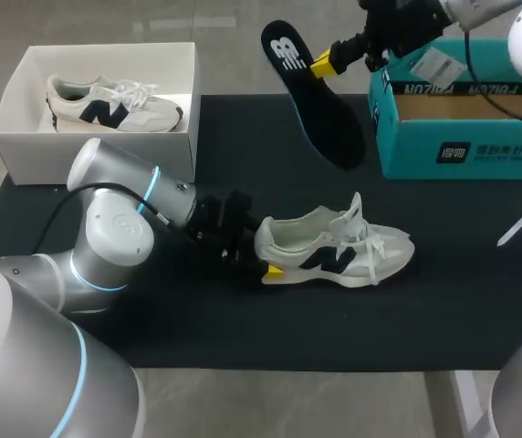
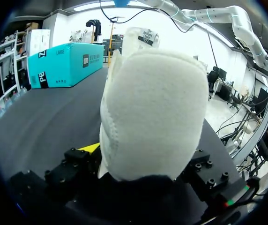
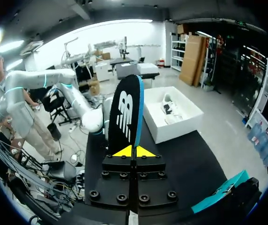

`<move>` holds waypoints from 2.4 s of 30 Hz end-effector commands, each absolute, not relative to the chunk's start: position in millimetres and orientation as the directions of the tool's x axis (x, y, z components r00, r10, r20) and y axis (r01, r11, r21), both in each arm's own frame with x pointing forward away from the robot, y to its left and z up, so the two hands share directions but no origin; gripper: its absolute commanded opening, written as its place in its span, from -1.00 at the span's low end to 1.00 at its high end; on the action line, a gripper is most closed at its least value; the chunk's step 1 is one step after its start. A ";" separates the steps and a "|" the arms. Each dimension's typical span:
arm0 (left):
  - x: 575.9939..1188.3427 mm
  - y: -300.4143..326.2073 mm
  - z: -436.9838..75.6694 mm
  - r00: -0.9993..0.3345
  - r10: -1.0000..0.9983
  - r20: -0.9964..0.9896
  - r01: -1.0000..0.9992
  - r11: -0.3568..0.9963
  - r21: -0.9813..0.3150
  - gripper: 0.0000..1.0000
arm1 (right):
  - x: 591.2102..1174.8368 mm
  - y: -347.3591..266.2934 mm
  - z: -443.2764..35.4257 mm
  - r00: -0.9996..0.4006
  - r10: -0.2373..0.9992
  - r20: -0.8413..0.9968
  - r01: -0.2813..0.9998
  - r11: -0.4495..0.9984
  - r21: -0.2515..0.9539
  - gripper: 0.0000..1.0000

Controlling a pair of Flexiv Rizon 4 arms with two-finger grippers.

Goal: Take the shoe out of the shoebox, open the shoe tongue, remove and reinsert the insole, then place the shoe into the shoebox

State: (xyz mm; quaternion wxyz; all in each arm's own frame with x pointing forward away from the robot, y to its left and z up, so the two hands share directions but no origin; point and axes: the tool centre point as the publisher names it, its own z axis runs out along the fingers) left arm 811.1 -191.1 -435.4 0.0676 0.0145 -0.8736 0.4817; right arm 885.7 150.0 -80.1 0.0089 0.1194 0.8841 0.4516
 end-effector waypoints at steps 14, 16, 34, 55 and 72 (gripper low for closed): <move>811.6 -192.1 -438.8 -0.990 0.040 0.133 -0.091 0.538 -0.838 -1.00 | 855.7 147.3 -56.6 -0.907 0.403 0.120 0.258 0.307 0.916 -1.00; 811.6 -192.1 -438.8 -0.990 0.040 0.133 -0.091 0.538 -0.838 -1.00 | 855.7 147.3 -56.6 -0.907 0.403 0.120 0.258 0.307 0.916 -1.00; 811.6 -192.1 -438.8 -0.990 0.040 0.133 -0.091 0.538 -0.838 -1.00 | 731.7 153.4 -23.3 -0.802 0.521 0.293 0.415 0.132 0.900 -1.00; 811.6 -192.1 -438.8 -0.990 0.040 0.133 -0.091 0.538 -0.838 -1.00 | 661.1 141.8 -16.2 -0.652 0.676 0.345 0.524 0.072 0.849 -1.00; 811.6 -192.1 -438.8 -0.990 0.040 0.133 -0.091 0.538 -0.838 -1.00 | 649.6 136.7 -21.2 -0.581 0.734 0.352 0.509 -0.009 0.861 -1.00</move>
